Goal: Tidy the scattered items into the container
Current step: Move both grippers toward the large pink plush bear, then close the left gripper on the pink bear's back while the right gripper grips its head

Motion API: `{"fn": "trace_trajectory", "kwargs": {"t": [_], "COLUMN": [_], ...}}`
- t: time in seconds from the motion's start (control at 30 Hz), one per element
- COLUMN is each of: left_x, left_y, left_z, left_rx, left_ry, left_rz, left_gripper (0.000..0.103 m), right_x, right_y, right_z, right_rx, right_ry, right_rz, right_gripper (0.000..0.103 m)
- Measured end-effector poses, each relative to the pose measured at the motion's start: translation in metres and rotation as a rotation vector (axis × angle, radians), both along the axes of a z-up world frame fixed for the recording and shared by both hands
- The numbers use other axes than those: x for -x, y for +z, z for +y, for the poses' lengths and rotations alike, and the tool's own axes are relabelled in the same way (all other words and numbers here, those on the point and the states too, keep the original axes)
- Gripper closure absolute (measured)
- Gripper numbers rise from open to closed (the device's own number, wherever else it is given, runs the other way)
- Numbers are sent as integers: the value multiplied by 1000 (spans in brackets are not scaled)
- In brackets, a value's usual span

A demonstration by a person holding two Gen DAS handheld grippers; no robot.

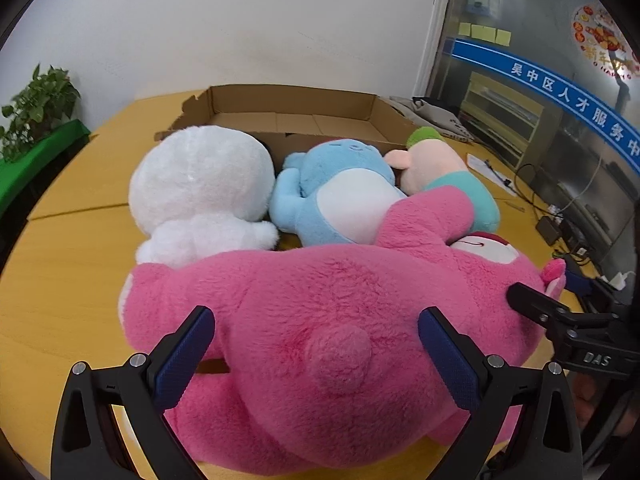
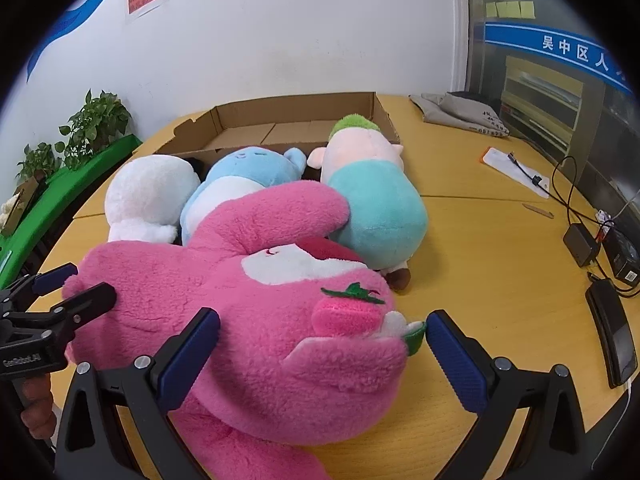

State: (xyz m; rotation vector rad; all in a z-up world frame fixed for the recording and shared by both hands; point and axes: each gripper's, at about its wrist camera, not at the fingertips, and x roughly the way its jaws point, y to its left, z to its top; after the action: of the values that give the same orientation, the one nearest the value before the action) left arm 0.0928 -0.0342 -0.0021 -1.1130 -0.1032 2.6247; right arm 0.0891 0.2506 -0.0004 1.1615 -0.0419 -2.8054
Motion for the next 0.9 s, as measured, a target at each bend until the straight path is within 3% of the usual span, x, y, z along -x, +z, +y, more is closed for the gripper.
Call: {"fn": "trace_trajectory", "kwargs": {"t": [0.13, 0.23, 0.43, 0.63, 0.9], "left_x": [6, 11, 8, 8, 6], "left_y": [-10, -16, -19, -23, -23], "left_z": [-11, -16, -12, -16, -16], "left_rx": [-129, -161, -139, -169, -169], "left_ry": [-33, -23, -44, -66, -78], "left_rz": [-70, -102, -116, -154, -146], "left_gripper": [0, 0, 0, 1, 19], "right_x": [5, 7, 9, 13, 17], "right_y": [-4, -7, -11, -16, -22], "right_z": [2, 1, 1, 3, 1], "right_rx": [21, 21, 33, 63, 89], "right_ry": [14, 29, 48, 55, 59], "right_rz": [-12, -12, -10, -20, -27], "right_gripper": [1, 1, 1, 1, 0]}}
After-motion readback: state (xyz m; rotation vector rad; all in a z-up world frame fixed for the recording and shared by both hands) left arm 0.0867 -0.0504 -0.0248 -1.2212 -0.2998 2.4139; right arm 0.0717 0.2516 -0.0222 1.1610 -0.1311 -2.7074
